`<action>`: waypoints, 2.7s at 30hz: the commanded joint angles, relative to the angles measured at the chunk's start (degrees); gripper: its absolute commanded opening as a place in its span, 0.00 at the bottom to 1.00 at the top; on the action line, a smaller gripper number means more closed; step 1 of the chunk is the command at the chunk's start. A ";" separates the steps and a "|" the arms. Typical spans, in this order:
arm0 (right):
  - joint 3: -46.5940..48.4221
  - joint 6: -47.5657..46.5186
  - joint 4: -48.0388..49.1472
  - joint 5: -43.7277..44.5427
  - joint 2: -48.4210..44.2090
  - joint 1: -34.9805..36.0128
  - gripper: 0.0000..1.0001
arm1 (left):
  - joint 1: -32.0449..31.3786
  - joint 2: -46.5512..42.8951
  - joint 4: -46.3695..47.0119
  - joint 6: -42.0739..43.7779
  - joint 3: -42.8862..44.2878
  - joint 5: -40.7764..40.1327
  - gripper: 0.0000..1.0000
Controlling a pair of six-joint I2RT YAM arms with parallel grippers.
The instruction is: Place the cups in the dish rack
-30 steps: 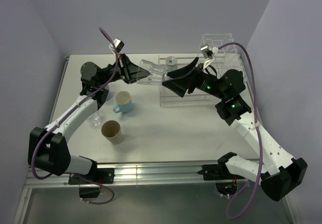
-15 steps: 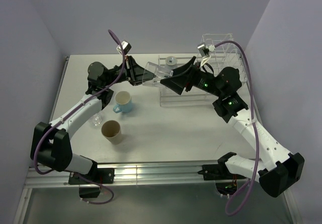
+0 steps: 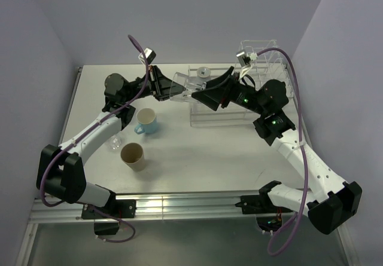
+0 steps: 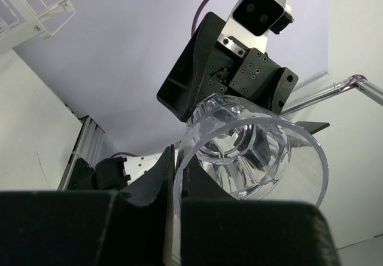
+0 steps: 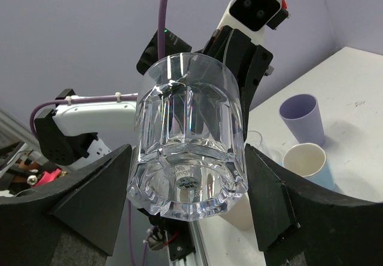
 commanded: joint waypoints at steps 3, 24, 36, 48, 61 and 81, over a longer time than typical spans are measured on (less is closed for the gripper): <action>1.71 1.37 3.06 -2.16 -0.06 -0.26 0.14 | -1.15 0.16 3.82 1.56 2.90 -1.28 0.09; 8.39 -6.45 -16.45 9.18 -2.78 -1.14 0.00 | 4.91 -1.77 -10.33 10.26 5.37 -3.65 0.41; 24.44 -17.60 -41.57 34.08 4.67 -4.66 0.00 | 16.08 -5.11 -30.09 21.15 5.80 -5.84 0.40; 52.59 -23.94 -59.59 59.26 40.34 -5.71 0.00 | 16.34 -10.64 -48.65 33.55 8.79 -11.03 0.40; 64.38 -22.27 -64.61 62.88 55.57 -8.00 0.00 | 16.52 -12.32 -50.15 36.10 6.16 -9.63 0.40; 69.12 -20.87 -66.46 62.71 65.68 -8.88 0.00 | 16.52 -11.26 -49.36 36.19 4.75 -8.57 0.40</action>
